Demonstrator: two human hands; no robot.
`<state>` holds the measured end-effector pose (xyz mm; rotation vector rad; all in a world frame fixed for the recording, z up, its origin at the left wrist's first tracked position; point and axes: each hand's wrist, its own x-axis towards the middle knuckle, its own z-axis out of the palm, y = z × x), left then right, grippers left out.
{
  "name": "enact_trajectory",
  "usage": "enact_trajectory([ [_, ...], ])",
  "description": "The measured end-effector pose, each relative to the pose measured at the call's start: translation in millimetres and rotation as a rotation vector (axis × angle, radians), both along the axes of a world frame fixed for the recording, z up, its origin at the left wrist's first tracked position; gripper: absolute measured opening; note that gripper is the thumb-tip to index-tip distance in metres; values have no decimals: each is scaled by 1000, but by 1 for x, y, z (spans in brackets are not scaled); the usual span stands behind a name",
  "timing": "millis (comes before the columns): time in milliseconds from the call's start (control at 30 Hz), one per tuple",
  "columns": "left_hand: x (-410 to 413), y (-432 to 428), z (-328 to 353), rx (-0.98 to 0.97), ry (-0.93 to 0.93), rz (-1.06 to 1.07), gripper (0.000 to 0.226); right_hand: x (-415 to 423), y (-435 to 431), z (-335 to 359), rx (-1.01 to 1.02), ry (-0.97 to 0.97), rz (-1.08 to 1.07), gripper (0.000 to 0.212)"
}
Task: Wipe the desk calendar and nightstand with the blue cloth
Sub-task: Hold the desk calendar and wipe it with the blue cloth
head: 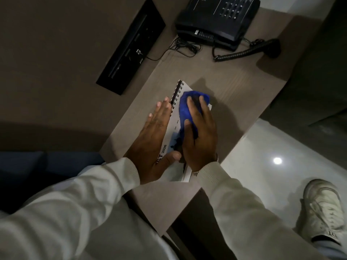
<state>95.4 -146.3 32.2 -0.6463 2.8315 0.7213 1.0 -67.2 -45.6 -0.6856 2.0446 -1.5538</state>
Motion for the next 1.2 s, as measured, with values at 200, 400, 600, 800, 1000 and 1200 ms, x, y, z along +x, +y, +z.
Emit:
enact_trajectory([
  [200, 1, -2, -2, -40, -7, -22, 101, 49, 32, 1, -53, -50, 12, 43],
  [400, 4, -3, -5, -19, 53, -16, 96, 92, 52, 2, -27, 1, 87, 43],
  [600, 1, 0, -1, -42, 26, -24, 94, 37, 22, -4, -99, -4, -13, 41],
  [800, -2, 2, 2, -44, 24, -17, 92, 12, 8, -5, -50, -43, -61, 45],
  [1000, 0, 1, 1, -30, 4, 7, 100, 88, 51, -8, -6, -55, 50, 46],
  [1200, 0, 0, 0, -34, -21, 7, 102, 74, 46, -5, -24, -95, 47, 44],
])
